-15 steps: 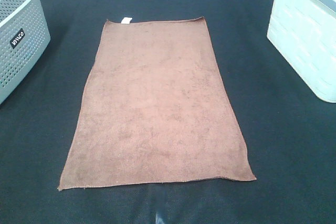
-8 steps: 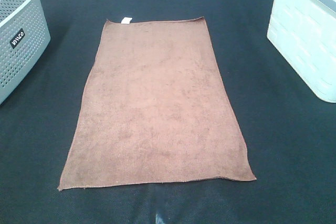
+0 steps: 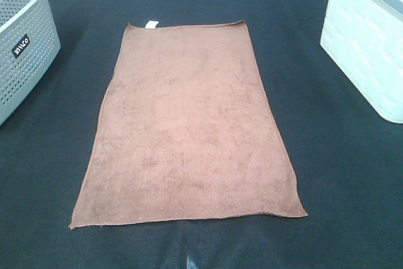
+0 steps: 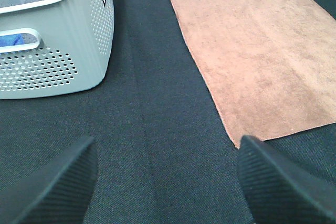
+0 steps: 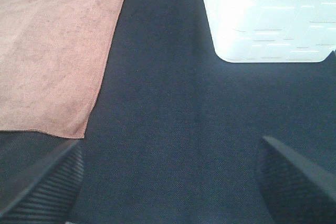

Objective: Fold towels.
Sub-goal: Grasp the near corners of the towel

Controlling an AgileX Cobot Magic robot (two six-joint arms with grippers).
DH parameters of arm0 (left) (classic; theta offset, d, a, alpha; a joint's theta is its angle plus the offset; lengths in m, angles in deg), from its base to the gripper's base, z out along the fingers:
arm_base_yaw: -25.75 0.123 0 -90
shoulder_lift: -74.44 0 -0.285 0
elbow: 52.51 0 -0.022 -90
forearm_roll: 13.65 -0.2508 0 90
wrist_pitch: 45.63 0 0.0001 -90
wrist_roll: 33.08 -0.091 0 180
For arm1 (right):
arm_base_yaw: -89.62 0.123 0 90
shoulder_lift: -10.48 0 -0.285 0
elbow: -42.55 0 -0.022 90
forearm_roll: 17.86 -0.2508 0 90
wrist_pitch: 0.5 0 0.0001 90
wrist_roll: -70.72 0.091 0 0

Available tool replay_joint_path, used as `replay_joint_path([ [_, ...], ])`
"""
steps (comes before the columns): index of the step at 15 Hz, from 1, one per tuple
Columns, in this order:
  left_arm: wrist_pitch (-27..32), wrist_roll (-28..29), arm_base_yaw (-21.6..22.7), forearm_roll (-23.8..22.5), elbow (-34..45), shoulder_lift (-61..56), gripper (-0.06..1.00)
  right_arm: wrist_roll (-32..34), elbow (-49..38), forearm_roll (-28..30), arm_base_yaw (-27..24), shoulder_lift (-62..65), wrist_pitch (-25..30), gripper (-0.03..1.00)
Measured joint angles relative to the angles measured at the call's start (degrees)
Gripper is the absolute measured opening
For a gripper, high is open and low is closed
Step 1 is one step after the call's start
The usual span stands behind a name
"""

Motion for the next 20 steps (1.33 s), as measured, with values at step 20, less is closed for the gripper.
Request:
replay_joint_path([
  [20,0.00,0.00,0.00,0.00,0.00,0.00,0.71,0.00,0.00,0.00,0.00,0.00,0.00,0.84],
])
